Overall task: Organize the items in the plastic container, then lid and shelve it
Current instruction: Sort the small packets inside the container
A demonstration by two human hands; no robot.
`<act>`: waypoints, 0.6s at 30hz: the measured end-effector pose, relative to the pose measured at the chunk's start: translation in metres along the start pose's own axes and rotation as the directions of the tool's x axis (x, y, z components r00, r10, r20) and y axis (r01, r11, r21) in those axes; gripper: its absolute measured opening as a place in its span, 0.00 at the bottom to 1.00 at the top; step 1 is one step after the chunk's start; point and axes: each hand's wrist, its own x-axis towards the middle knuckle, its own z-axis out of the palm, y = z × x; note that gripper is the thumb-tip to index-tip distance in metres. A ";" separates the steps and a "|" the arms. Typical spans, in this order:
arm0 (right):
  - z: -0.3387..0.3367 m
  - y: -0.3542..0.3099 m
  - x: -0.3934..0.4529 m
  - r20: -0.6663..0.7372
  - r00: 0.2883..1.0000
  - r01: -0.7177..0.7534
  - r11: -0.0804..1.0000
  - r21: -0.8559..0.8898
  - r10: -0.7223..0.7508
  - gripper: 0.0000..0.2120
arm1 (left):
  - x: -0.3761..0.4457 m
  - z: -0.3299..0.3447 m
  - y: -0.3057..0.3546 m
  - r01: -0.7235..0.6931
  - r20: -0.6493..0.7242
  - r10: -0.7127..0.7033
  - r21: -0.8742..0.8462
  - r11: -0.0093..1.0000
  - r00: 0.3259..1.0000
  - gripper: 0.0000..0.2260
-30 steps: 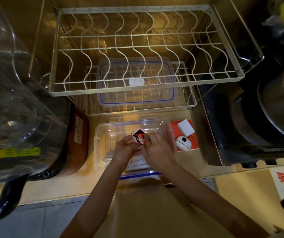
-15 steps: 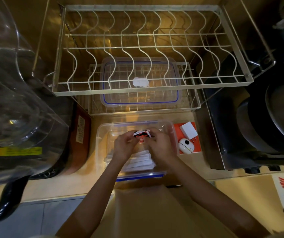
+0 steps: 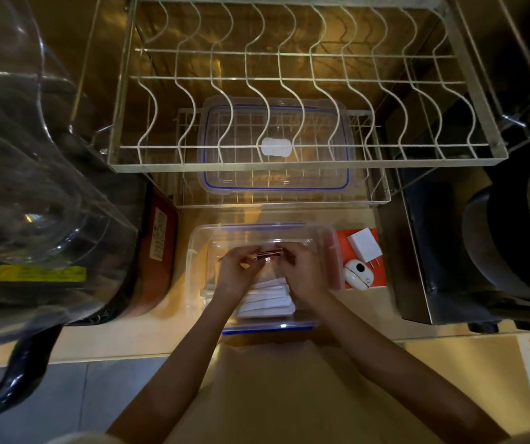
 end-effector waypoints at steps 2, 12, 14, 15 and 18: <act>0.001 0.000 0.000 0.040 0.998 -0.044 0.999 0.026 0.043 0.11 | 0.001 0.003 -0.002 0.014 0.012 -0.014 -0.002 1.000 1.000 0.12; 0.000 -0.006 0.006 0.106 0.991 -0.079 0.994 -0.082 0.087 0.13 | -0.002 0.008 0.006 -0.072 0.006 0.072 0.123 0.990 0.997 0.12; 0.003 -0.007 0.004 0.089 0.994 -0.058 0.997 -0.050 0.063 0.14 | -0.002 0.009 0.004 -0.061 -0.001 0.062 0.141 0.988 0.998 0.11; 0.004 -0.007 0.003 0.074 0.996 -0.055 0.998 -0.026 0.057 0.14 | -0.003 0.009 0.004 -0.053 -0.010 0.055 0.152 0.987 0.998 0.10; 0.002 -0.006 0.002 0.053 0.995 -0.079 0.997 -0.009 0.080 0.13 | -0.003 0.009 0.004 -0.048 -0.005 0.050 0.168 0.985 0.999 0.10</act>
